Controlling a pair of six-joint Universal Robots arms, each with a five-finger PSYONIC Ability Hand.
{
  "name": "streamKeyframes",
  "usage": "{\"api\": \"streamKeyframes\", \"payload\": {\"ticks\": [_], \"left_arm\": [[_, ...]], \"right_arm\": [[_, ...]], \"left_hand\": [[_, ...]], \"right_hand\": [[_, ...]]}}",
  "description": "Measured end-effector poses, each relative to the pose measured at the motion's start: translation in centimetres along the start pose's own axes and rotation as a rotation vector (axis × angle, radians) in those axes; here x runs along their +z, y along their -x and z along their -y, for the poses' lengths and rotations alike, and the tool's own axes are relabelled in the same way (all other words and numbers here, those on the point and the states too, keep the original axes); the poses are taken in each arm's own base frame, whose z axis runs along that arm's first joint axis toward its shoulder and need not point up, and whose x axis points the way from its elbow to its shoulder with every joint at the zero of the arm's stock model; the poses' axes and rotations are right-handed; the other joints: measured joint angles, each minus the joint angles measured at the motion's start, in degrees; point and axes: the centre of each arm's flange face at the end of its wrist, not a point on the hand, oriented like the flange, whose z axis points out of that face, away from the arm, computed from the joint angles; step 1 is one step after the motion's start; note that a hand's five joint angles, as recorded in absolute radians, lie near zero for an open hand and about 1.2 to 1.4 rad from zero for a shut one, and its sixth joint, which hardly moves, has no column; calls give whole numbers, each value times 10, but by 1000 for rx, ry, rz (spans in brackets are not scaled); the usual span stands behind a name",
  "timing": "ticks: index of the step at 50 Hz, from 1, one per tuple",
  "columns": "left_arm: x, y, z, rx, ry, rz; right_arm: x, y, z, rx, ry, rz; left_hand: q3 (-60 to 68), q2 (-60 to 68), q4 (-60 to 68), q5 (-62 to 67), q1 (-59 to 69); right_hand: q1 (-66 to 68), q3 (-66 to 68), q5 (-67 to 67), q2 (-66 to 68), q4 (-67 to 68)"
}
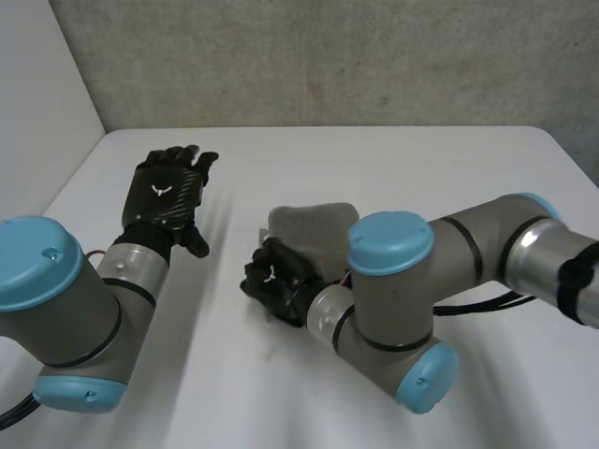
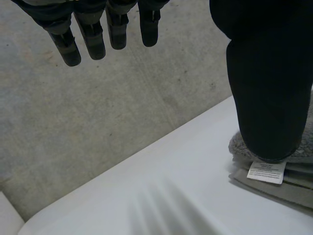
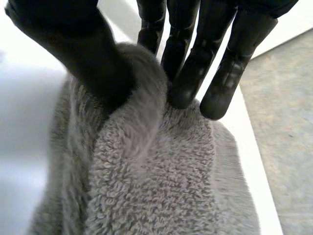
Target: Fold the towel.
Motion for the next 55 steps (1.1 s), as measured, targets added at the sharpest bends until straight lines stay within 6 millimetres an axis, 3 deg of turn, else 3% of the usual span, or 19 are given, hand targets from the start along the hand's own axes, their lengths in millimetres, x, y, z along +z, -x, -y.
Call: {"api": "streamKeyframes", "payload": {"ticks": [4, 8, 14, 22, 28, 36, 45, 55], "left_arm": [[2, 2, 3, -2, -5, 9], [4, 2, 9, -4, -20, 8], [9, -4, 22, -11, -44, -12], [14, -43, 30, -33, -53, -115], [18, -74, 20, -93, -8, -193], [24, -97, -18, -209, 176, -237], [19, -93, -59, -257, 346, -207], [11, -77, -70, -222, 392, -167]], "right_arm": [[-4, -14, 8, 89, -15, -56], [-14, -45, 10, 286, -49, -177], [-41, -100, -17, 638, -49, -383], [-66, -129, -68, 845, 80, -502], [-66, -132, -91, 882, 161, -501], [-52, -122, -102, 915, 225, -405], [-33, -103, -100, 929, 207, -257], [-12, -83, -103, 848, 223, -191]], "left_hand": [[0, -1, 0, 0, 0], [0, -1, 0, 0, 0], [1, 1, 1, 0, 0], [1, 1, 1, 0, 1], [4, 4, 2, 0, 2], [4, 4, 3, 0, 2], [5, 5, 5, 0, 2], [5, 6, 5, 0, 2]], "right_hand": [[-359, -357, -369, -356, -367], [-464, -474, -495, -455, -485], [-493, -491, -499, -472, -492], [-494, -491, -499, -472, -492], [-494, -491, -499, -472, -492], [-494, -491, -499, -472, -492], [-494, -491, -499, -472, -492], [-497, -491, -499, -472, -492]]}}
